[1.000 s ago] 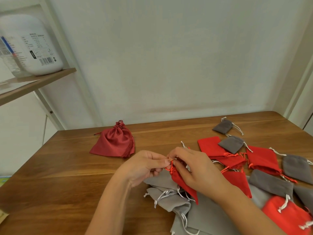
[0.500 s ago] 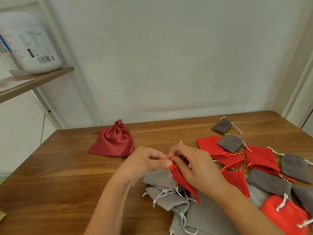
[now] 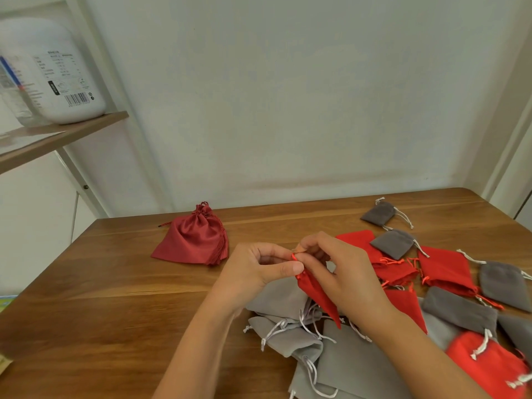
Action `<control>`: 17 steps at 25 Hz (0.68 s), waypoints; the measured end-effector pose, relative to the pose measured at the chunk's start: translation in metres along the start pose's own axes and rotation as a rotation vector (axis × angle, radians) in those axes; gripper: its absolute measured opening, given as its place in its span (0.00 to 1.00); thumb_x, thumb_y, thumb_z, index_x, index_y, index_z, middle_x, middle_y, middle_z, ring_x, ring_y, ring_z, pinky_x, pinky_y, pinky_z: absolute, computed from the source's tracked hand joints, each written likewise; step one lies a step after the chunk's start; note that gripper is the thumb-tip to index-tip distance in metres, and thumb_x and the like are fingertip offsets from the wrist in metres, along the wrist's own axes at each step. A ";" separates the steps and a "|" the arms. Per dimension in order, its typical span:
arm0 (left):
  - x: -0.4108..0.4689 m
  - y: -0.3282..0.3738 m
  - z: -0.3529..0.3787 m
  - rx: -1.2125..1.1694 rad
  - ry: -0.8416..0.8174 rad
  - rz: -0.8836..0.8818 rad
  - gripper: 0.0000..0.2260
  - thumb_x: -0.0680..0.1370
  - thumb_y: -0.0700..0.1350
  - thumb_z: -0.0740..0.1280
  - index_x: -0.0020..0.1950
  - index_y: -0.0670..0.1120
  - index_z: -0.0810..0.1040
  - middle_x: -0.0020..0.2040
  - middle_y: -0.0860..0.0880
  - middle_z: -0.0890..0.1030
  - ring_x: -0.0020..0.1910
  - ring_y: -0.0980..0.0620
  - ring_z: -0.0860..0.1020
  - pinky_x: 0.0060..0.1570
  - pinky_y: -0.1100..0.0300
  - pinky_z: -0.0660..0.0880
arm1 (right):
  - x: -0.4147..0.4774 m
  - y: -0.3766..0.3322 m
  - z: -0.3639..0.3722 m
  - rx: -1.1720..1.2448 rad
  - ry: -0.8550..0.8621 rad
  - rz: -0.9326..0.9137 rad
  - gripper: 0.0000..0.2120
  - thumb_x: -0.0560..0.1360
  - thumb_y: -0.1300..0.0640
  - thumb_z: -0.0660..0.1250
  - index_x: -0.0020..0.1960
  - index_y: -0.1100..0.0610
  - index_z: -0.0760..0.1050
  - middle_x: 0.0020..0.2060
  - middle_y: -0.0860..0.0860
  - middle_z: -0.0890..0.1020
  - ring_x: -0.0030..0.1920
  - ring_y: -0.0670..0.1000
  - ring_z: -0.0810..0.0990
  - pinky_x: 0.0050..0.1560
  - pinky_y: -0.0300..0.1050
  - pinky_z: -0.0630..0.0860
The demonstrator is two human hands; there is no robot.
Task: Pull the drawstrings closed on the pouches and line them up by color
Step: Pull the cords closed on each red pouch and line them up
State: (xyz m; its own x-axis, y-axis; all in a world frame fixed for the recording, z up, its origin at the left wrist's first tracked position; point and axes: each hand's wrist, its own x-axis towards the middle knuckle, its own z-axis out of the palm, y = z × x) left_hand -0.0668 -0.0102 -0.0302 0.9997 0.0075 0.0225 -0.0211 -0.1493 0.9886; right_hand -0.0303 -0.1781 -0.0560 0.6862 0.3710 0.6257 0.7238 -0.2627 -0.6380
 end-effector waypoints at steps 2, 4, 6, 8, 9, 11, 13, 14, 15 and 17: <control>0.001 -0.001 0.001 0.015 0.070 0.023 0.05 0.70 0.38 0.74 0.44 0.40 0.84 0.40 0.43 0.85 0.41 0.51 0.83 0.47 0.63 0.78 | 0.001 0.000 0.001 -0.010 -0.038 -0.004 0.06 0.75 0.58 0.67 0.52 0.52 0.78 0.44 0.41 0.81 0.47 0.40 0.79 0.47 0.32 0.74; 0.003 -0.001 0.003 0.044 0.128 0.051 0.03 0.71 0.37 0.73 0.44 0.40 0.84 0.39 0.43 0.85 0.40 0.51 0.82 0.46 0.62 0.79 | 0.000 0.003 0.003 -0.043 -0.058 0.007 0.09 0.74 0.60 0.69 0.54 0.52 0.77 0.46 0.40 0.80 0.49 0.39 0.78 0.49 0.31 0.73; 0.003 -0.001 0.007 0.052 0.156 0.070 0.03 0.71 0.36 0.73 0.44 0.39 0.83 0.36 0.45 0.84 0.36 0.55 0.81 0.41 0.66 0.77 | 0.000 0.006 0.005 -0.078 -0.031 0.023 0.11 0.73 0.62 0.71 0.53 0.53 0.78 0.44 0.39 0.79 0.49 0.39 0.77 0.49 0.30 0.73; 0.003 0.000 0.012 0.044 0.172 0.074 0.03 0.71 0.34 0.72 0.43 0.39 0.83 0.34 0.48 0.83 0.33 0.59 0.80 0.36 0.70 0.74 | 0.001 0.008 0.007 -0.128 0.024 0.004 0.10 0.71 0.62 0.72 0.52 0.55 0.80 0.43 0.43 0.81 0.49 0.42 0.77 0.49 0.31 0.74; 0.003 0.000 0.015 0.034 0.180 0.075 0.02 0.71 0.34 0.72 0.43 0.38 0.83 0.33 0.49 0.83 0.31 0.60 0.79 0.34 0.71 0.73 | 0.001 0.008 0.008 -0.165 0.057 -0.026 0.09 0.71 0.61 0.72 0.51 0.56 0.81 0.42 0.46 0.82 0.48 0.43 0.77 0.49 0.32 0.74; 0.003 0.000 0.018 0.009 0.200 0.077 0.02 0.72 0.34 0.71 0.43 0.39 0.82 0.31 0.51 0.81 0.30 0.62 0.78 0.32 0.72 0.71 | 0.001 0.007 0.009 -0.230 0.110 -0.071 0.09 0.71 0.59 0.70 0.49 0.57 0.82 0.41 0.48 0.83 0.45 0.44 0.78 0.47 0.32 0.74; 0.002 -0.001 0.020 -0.008 0.215 0.086 0.02 0.72 0.34 0.71 0.42 0.40 0.82 0.31 0.51 0.82 0.30 0.62 0.78 0.32 0.72 0.72 | 0.000 0.005 0.008 -0.262 0.137 -0.061 0.09 0.71 0.57 0.69 0.49 0.56 0.83 0.41 0.48 0.83 0.42 0.42 0.80 0.45 0.32 0.74; 0.002 -0.001 0.022 -0.012 0.219 0.092 0.03 0.72 0.34 0.71 0.42 0.41 0.83 0.32 0.50 0.82 0.31 0.60 0.79 0.33 0.71 0.73 | 0.000 0.004 0.008 -0.281 0.145 -0.048 0.08 0.71 0.56 0.69 0.48 0.56 0.83 0.41 0.48 0.83 0.41 0.42 0.80 0.42 0.32 0.75; 0.002 0.000 0.022 -0.012 0.224 0.098 0.02 0.72 0.35 0.71 0.42 0.41 0.83 0.33 0.49 0.83 0.32 0.59 0.79 0.34 0.71 0.73 | -0.001 0.002 0.007 -0.306 0.149 -0.035 0.06 0.71 0.56 0.69 0.47 0.54 0.83 0.40 0.46 0.82 0.39 0.42 0.80 0.39 0.34 0.76; 0.001 0.001 0.024 -0.013 0.239 0.099 0.02 0.72 0.35 0.71 0.42 0.40 0.82 0.35 0.47 0.83 0.33 0.59 0.79 0.33 0.71 0.73 | -0.001 -0.001 0.006 -0.334 0.139 0.004 0.03 0.72 0.57 0.72 0.45 0.52 0.82 0.38 0.42 0.79 0.36 0.39 0.76 0.35 0.32 0.73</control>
State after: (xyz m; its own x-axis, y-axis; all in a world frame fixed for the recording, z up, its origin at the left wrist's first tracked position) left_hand -0.0659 -0.0335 -0.0329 0.9617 0.2276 0.1529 -0.1209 -0.1486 0.9815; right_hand -0.0323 -0.1731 -0.0588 0.6756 0.2508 0.6933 0.6892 -0.5488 -0.4731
